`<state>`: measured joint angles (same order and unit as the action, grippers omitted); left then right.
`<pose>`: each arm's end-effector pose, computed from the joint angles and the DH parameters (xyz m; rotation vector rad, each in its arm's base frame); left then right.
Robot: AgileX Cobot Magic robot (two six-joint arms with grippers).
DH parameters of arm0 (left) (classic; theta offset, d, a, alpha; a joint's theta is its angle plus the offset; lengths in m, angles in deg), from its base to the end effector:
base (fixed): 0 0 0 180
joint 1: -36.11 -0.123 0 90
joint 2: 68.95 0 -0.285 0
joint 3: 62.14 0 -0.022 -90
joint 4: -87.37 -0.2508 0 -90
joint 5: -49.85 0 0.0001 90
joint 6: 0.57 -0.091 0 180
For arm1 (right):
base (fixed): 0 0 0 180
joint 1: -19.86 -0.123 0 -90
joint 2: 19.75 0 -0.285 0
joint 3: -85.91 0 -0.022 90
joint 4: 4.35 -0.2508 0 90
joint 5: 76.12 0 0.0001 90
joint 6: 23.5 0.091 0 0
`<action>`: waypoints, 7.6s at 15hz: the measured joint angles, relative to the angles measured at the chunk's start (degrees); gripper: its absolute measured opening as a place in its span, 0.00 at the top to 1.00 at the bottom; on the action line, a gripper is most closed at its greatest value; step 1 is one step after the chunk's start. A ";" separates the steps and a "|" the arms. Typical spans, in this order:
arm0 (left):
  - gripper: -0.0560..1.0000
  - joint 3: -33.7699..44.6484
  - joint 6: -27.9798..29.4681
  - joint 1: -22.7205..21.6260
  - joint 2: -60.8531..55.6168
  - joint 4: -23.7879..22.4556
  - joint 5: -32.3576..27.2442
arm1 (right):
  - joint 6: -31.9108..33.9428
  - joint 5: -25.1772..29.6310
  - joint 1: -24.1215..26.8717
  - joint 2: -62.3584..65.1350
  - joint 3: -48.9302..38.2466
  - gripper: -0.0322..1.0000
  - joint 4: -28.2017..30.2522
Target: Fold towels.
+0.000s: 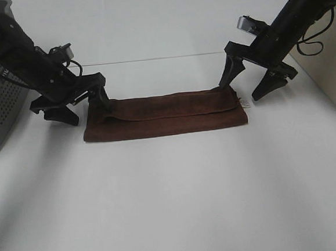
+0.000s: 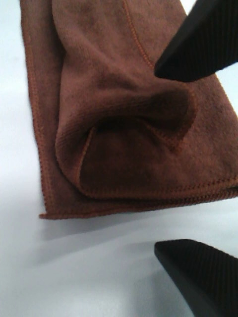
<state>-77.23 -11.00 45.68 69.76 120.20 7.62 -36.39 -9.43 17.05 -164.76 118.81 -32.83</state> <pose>0.4508 -0.1097 0.1104 -0.0472 2.8333 -0.6236 0.4772 0.0633 0.1308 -0.1181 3.0000 0.6941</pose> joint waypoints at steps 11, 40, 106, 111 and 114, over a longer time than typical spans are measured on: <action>0.90 -0.40 -3.04 0.00 1.32 2.86 -0.17 | 0.00 0.00 0.00 0.00 0.00 0.17 0.11; 0.19 -27.33 -1.66 1.38 3.50 16.33 -7.45 | -6.47 2.64 -4.30 0.00 0.00 0.17 -22.75; 0.19 63.03 -8.42 -6.70 -116.48 -18.79 -19.71 | 0.34 -1.95 -10.43 122.33 -79.41 0.22 17.82; 0.19 63.03 -9.63 -6.70 -116.48 -17.88 -19.42 | 0.34 -5.44 -10.43 122.56 -80.79 0.22 18.11; 0.19 63.08 -9.74 -6.70 -116.48 -17.88 -19.42 | 0.34 -5.44 -10.43 122.56 -80.79 0.22 18.16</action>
<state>-14.15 -20.74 38.98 -46.72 102.32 -11.80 -36.05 -14.87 6.62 -42.20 38.03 -14.66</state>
